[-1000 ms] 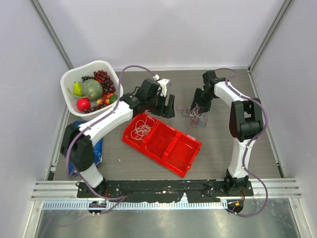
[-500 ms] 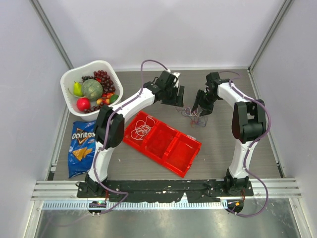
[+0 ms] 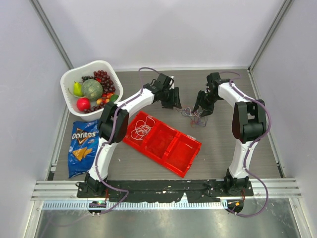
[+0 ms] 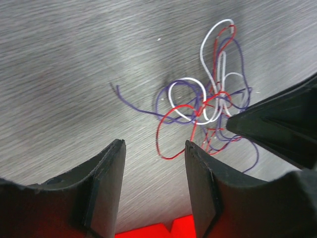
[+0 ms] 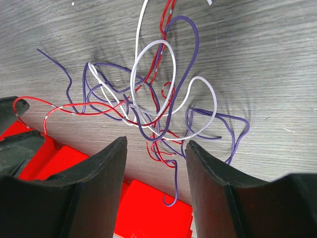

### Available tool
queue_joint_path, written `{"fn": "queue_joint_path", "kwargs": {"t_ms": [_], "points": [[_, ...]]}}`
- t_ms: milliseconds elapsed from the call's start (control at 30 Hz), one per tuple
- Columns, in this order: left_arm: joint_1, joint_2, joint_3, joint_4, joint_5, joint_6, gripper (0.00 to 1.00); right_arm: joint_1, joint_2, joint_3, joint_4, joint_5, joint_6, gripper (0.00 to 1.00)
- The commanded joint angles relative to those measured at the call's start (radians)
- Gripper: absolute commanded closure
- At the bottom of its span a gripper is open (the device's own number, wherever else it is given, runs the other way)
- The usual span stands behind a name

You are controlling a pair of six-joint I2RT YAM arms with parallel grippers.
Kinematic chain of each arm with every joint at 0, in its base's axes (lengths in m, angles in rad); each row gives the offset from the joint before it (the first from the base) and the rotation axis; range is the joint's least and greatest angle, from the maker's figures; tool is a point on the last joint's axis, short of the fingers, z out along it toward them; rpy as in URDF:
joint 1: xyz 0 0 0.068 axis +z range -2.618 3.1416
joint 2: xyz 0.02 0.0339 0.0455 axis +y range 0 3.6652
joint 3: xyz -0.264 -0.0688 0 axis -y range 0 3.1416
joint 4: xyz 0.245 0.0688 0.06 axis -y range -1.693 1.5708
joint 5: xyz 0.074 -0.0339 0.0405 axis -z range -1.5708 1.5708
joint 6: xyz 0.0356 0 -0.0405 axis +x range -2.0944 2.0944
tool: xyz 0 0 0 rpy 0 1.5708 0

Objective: Untangle the cables

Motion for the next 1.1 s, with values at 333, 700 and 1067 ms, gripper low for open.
{"fn": "queue_joint_path", "kwargs": {"t_ms": [333,700,1067], "points": [[-0.003,0.001,0.021,0.101,0.101,-0.054,0.86,0.000,-0.079,0.010,0.024,-0.022,0.017,0.43],[-0.003,-0.201,-0.032,0.154,0.228,0.029,1.00,0.011,-0.080,-0.005,0.110,-0.047,0.062,0.38],[-0.006,-0.221,0.068,0.101,0.328,-0.025,1.00,0.063,-0.145,-0.073,0.271,-0.068,0.070,0.36]]}}
